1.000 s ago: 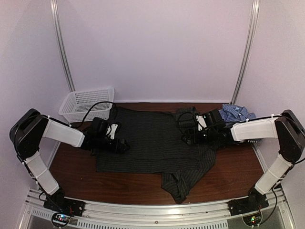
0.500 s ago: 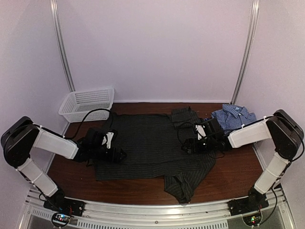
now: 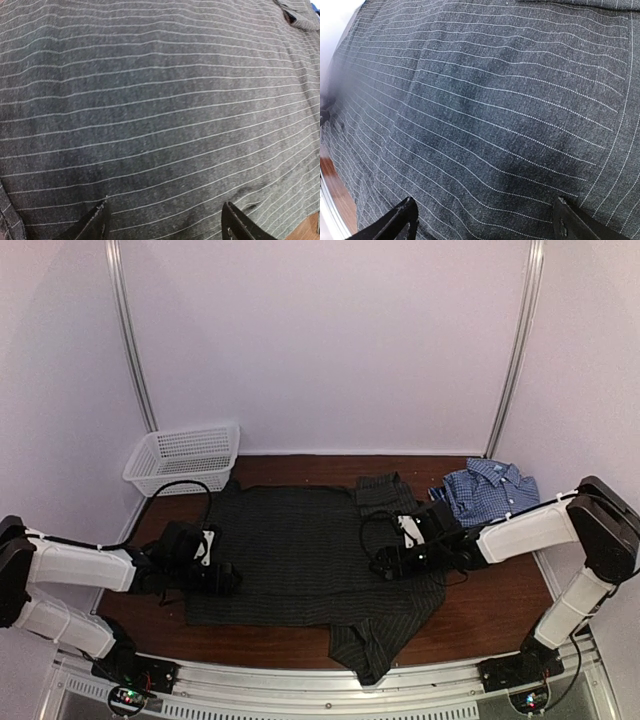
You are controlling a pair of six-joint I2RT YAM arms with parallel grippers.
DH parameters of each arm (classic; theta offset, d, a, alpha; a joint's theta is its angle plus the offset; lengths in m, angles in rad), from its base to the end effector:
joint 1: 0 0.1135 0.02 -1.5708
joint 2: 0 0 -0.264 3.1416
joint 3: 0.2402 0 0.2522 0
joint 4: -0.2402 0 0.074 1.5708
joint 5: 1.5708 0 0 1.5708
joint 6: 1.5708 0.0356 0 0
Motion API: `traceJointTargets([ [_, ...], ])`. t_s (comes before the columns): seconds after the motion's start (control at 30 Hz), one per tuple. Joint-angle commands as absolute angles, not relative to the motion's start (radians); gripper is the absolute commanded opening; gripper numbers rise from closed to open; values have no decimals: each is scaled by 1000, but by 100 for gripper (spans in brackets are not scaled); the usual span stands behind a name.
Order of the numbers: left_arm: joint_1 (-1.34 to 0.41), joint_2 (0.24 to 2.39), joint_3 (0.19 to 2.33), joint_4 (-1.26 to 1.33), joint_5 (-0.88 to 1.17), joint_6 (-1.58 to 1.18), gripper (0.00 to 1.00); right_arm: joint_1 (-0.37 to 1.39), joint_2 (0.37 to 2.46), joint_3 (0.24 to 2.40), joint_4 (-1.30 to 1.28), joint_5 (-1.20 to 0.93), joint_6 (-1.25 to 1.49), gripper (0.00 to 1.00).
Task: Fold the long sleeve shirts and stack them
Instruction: Move the flattened shirt to the center of the board.
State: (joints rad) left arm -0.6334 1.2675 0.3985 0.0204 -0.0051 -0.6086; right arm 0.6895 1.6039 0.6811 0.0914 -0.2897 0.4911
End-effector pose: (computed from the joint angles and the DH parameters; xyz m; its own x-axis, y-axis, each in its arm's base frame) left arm 0.1755 -0.1286 0.1349 -0.8330 -0.0976 -0.5445 0.1376 0.9168 -0.3748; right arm 0.2229 0.1970 0.1384 -0.8603 -0.1235 -0.4947 -0.3997 0.7657 0.5039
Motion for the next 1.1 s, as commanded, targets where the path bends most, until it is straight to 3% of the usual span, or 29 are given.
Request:
traceJointTargets([
  [0.0, -635, 1266, 397, -34, -54, -626, 77, 704, 1626, 694, 7, -310, 506, 94],
  [0.43, -635, 1158, 335, -62, -37, -658, 75, 689, 1707, 778, -111, -218, 405, 96],
  [0.53, -635, 1141, 350, -37, -25, -639, 78, 681, 1689, 803, -138, -198, 385, 96],
  [0.83, -635, 1109, 440, 40, -43, -591, 97, 794, 1420, 757, -256, -151, 429, 97],
  [1.07, -635, 1254, 586, 15, -65, -548, 98, 1000, 1215, 701, -358, -108, 583, 97],
])
